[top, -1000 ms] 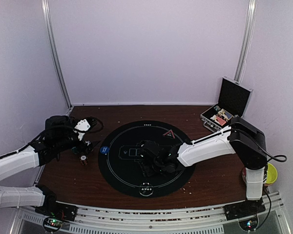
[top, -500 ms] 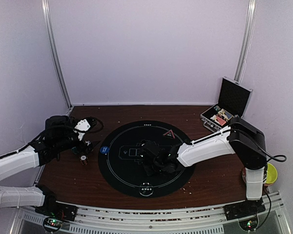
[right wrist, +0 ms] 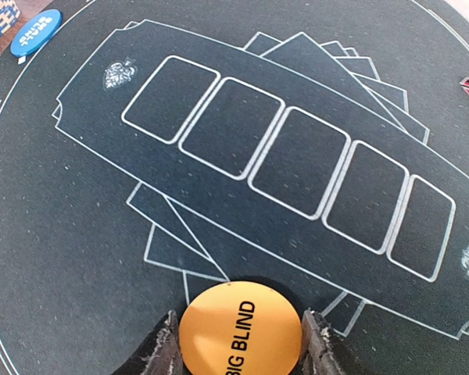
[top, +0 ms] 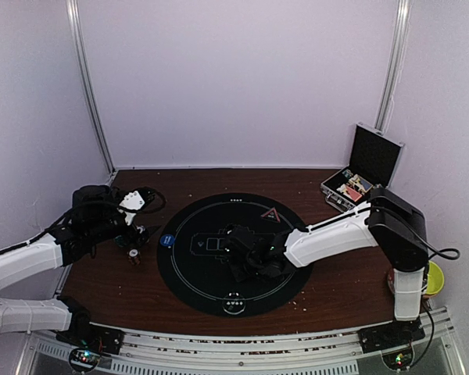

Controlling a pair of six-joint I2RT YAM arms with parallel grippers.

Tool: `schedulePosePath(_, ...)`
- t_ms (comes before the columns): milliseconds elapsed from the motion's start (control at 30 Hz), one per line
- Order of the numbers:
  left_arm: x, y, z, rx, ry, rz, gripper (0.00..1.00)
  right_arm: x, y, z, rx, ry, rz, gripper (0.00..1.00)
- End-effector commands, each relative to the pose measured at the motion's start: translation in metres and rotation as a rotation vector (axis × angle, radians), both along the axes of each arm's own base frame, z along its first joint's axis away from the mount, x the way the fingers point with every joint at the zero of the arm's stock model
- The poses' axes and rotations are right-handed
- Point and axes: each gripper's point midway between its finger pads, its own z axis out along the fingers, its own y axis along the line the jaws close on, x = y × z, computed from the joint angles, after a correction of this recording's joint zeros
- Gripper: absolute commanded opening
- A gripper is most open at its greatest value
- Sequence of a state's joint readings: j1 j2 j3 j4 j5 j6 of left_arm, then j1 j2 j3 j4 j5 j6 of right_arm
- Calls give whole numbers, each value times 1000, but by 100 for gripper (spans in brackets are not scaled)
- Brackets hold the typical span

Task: Distribute texas hold em gaming equipment
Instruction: Pick up the big blind button from the poker table mat, then place the big blind button on the poker table mat.

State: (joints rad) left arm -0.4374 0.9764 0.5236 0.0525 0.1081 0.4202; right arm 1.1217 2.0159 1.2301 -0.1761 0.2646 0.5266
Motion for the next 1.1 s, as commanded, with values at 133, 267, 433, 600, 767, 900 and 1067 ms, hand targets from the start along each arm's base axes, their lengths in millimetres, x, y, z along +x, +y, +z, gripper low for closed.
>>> schedulePosePath(133,4,1,7,-19,-33,12,98,11,-35,38,8,-56,-70,50)
schedulePosePath(267,5,1,7,-19,-33,12,98,18,-62,36,-5,-51,-118,50)
schedulePosePath(433,5,1,7,-19,-33,13,98,30,-103,29,-20,-49,-194,51)
schedulePosePath(600,5,1,6,-19,-31,12,98,37,-140,24,-22,-52,-266,51)
schedulePosePath(767,5,1,5,-18,-29,13,98,47,-171,17,-33,-50,-341,51)
schedulePosePath(900,5,1,5,-17,-29,12,98,54,-182,12,-42,-51,-378,51)
schedulePosePath(1067,4,1,5,-19,-28,10,98,63,-194,8,-42,-52,-416,52)
